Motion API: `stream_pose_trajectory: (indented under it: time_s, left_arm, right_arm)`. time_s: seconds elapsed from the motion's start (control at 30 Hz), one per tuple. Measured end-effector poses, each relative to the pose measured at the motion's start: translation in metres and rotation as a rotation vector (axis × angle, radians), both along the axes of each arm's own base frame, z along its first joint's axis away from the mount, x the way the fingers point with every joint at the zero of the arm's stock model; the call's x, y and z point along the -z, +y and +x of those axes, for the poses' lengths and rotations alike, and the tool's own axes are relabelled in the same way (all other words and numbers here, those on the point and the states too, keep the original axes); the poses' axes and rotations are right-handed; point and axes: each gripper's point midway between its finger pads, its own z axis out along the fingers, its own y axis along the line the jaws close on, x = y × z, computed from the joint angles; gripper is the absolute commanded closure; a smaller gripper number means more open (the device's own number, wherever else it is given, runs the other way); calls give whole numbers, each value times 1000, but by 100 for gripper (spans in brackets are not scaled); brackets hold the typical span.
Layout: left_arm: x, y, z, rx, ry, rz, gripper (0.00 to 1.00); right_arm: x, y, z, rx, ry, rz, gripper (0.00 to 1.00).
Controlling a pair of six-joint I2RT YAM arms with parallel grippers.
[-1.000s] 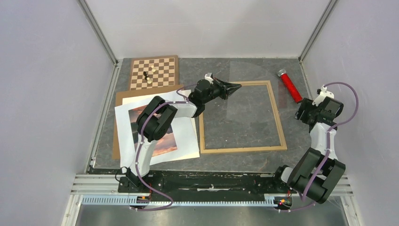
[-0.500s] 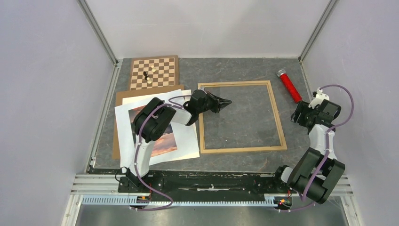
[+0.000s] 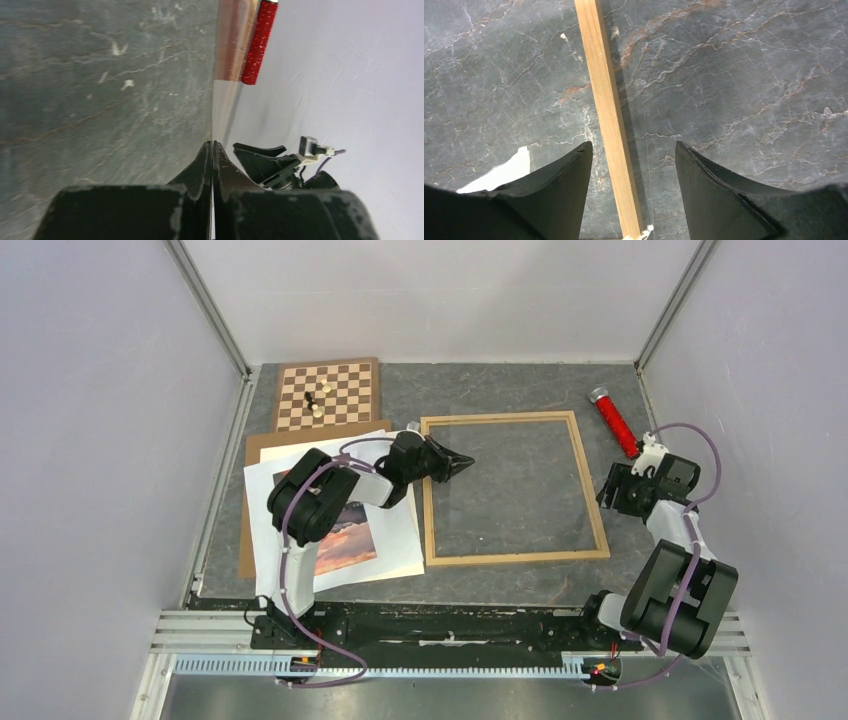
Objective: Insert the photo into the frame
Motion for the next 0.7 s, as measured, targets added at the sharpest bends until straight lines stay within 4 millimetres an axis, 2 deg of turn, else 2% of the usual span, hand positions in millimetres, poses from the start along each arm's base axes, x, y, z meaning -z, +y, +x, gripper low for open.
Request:
stream_pose_trajectory:
  time_s: [0.23,0.7]
  left_arm:
    - [25,13,-11,-4,7,70,98]
    - [26,27,-12,-23,-69,114,98]
  right_arm:
    - [4,7,3,-41,-7,4,36]
    - [6,15,12,-88,-32,40,36]
